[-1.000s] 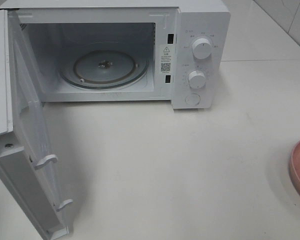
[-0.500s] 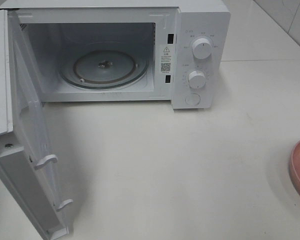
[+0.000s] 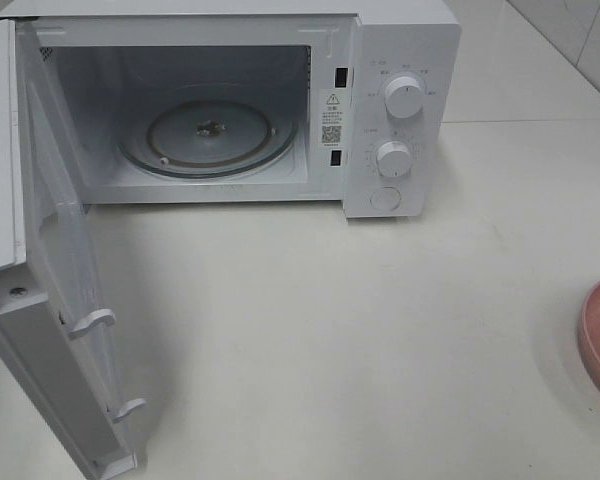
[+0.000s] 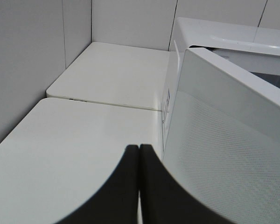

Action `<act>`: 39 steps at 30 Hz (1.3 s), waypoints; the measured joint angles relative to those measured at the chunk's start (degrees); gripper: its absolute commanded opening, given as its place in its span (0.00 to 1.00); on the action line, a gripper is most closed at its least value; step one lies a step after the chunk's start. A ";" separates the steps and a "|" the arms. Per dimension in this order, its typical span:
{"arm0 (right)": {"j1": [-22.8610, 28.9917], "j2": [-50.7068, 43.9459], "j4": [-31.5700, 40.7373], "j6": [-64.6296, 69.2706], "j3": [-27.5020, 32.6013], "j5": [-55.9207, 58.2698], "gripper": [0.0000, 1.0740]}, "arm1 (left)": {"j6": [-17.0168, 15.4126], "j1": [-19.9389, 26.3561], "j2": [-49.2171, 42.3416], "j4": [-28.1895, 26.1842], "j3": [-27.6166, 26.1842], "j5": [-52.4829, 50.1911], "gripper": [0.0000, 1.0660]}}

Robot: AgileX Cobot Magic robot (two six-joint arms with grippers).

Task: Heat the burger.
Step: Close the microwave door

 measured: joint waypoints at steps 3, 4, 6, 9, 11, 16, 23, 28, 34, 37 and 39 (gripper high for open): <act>0.00 0.00 0.00 0.00 0.00 0.00 0.70 | 0.00 0.00 6.13 1.38 0.00 -3.72 0.00; 0.00 0.00 0.00 0.00 0.00 0.00 0.70 | 0.00 0.00 6.13 1.38 0.00 -3.72 0.00; 0.00 0.00 0.00 0.00 0.00 0.00 0.70 | 0.00 0.00 12.49 3.21 0.00 -8.77 0.00; 0.00 0.00 0.00 0.00 0.00 0.00 0.70 | -0.34 0.00 18.85 5.16 0.06 -13.75 0.00; 0.00 0.00 0.00 0.00 0.00 0.00 0.70 | -1.95 0.00 22.23 7.45 0.06 -16.84 0.00; 0.00 0.00 0.00 0.00 0.00 -0.06 0.70 | -8.31 0.00 30.19 17.25 0.06 -25.38 0.00; 0.00 0.00 0.00 0.00 0.00 -0.06 0.70 | -15.07 0.00 39.02 30.94 0.06 -38.90 0.00; 0.00 0.00 0.00 0.00 0.00 -0.06 0.70 | -16.21 0.00 43.26 35.41 0.00 -41.94 0.00; 0.00 0.00 0.00 0.00 0.00 -0.06 0.70 | -16.56 -1.38 48.87 39.59 -2.64 -45.32 0.00; 0.00 0.00 0.00 0.00 0.00 -0.06 0.70 | -16.50 -3.27 51.22 39.48 -4.58 -45.38 0.00; 0.00 0.00 0.00 0.00 0.00 -0.06 0.70 | -16.50 -4.01 52.08 39.13 -5.21 -45.32 0.00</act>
